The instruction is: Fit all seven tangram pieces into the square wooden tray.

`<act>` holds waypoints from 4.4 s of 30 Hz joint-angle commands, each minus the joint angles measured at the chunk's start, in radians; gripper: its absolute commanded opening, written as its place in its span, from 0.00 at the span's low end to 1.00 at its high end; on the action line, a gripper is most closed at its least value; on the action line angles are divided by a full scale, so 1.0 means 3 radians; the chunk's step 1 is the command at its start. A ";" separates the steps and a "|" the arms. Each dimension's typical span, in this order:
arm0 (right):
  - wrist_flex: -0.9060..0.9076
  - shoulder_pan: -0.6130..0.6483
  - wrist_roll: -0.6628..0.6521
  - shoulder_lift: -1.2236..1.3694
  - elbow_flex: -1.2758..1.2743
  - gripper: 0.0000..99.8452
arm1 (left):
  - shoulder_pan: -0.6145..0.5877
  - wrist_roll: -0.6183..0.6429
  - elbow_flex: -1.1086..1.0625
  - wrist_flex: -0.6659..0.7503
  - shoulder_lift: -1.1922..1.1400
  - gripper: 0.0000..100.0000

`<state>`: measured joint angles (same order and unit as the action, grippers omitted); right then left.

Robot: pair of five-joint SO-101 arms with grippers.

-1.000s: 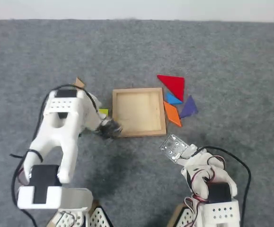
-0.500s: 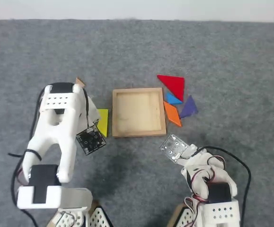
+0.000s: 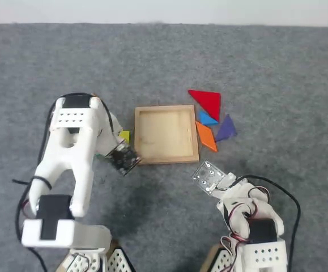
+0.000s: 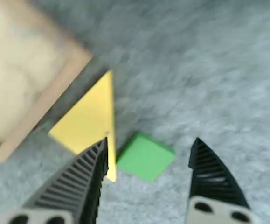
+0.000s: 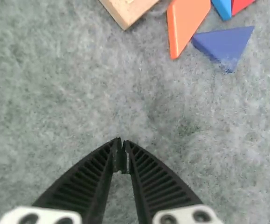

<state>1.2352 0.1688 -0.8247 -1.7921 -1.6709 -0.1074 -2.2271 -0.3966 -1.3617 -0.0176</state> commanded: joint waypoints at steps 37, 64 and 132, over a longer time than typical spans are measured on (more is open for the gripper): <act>0.0038 0.0018 -0.0026 -0.0054 -0.0046 0.01 | 0.0169 -0.0056 0.1184 0.0215 -0.1263 0.27; 0.0038 0.0013 -0.0020 -0.0054 -0.0046 0.01 | 0.0138 -0.0041 0.1036 0.0501 -0.1227 0.27; 0.0038 0.0023 -0.0031 -0.0059 -0.0046 0.01 | 0.0343 0.0583 0.1046 0.0783 -0.1432 0.40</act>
<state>1.2352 0.1688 -0.8247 -1.7921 -1.6709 -0.0123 -2.0737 -0.1588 -1.0856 -0.4396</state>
